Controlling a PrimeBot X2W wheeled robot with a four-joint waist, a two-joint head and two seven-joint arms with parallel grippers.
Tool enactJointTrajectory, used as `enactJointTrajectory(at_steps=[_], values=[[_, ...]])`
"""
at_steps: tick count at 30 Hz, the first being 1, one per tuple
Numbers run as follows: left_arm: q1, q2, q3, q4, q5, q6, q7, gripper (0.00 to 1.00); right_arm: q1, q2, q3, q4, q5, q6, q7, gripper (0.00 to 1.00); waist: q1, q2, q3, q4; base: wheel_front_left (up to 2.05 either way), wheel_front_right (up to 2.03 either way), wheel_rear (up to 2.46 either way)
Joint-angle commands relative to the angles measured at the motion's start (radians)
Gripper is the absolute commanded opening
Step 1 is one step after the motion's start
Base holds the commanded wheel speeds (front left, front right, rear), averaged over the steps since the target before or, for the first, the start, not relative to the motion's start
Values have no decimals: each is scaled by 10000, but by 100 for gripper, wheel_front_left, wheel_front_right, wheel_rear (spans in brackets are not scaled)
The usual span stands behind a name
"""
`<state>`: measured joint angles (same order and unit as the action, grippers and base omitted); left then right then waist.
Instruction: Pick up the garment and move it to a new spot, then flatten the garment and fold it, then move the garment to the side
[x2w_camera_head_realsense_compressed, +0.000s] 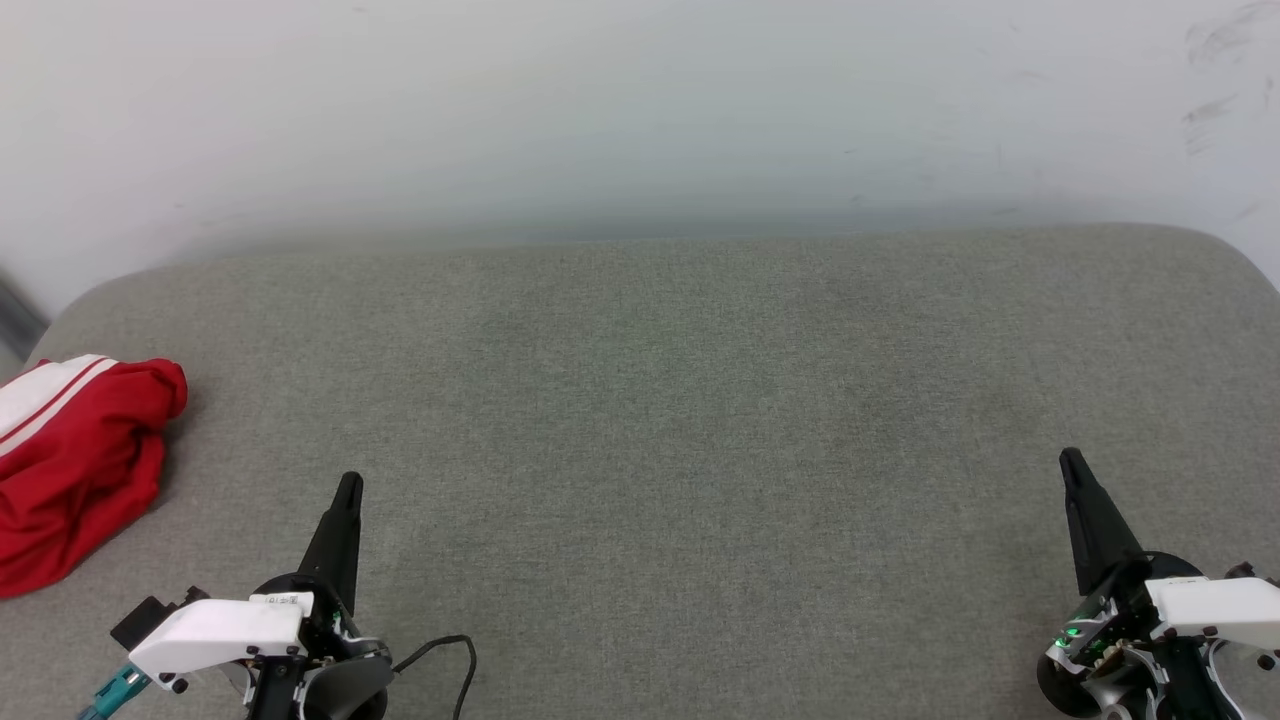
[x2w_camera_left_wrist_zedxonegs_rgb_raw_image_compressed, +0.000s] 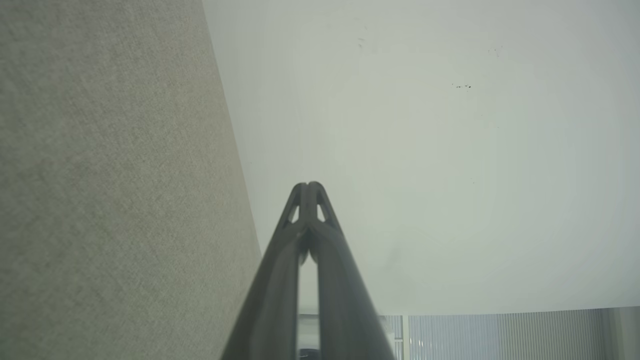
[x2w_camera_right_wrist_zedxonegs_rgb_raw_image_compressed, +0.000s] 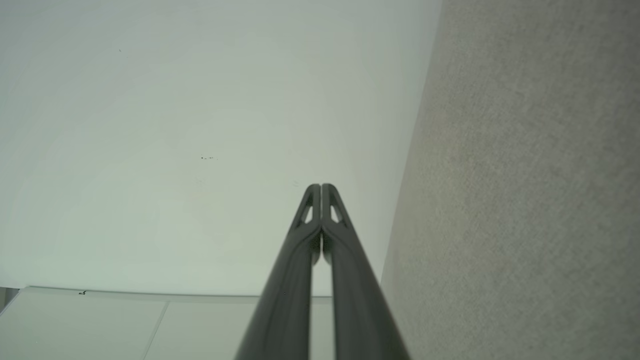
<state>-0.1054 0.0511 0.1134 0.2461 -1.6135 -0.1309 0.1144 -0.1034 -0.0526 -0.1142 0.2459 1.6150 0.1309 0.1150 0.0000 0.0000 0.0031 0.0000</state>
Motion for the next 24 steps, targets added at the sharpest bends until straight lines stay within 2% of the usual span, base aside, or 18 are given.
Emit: enactJointTrajectory(at_steps=[1, 24], values=[[-91, -6, 32, 6, 32, -20, 30, 0, -121, 38, -5, 9, -55, -3, 19, 0, 0, 0, 0, 0, 0, 0, 0], [-91, -6, 30, 5, 29, -20, 28, 0, -121, 37, 1, 9, -51, -3, 14, 0, 0, 0, 0, 0, 0, 0, 0]])
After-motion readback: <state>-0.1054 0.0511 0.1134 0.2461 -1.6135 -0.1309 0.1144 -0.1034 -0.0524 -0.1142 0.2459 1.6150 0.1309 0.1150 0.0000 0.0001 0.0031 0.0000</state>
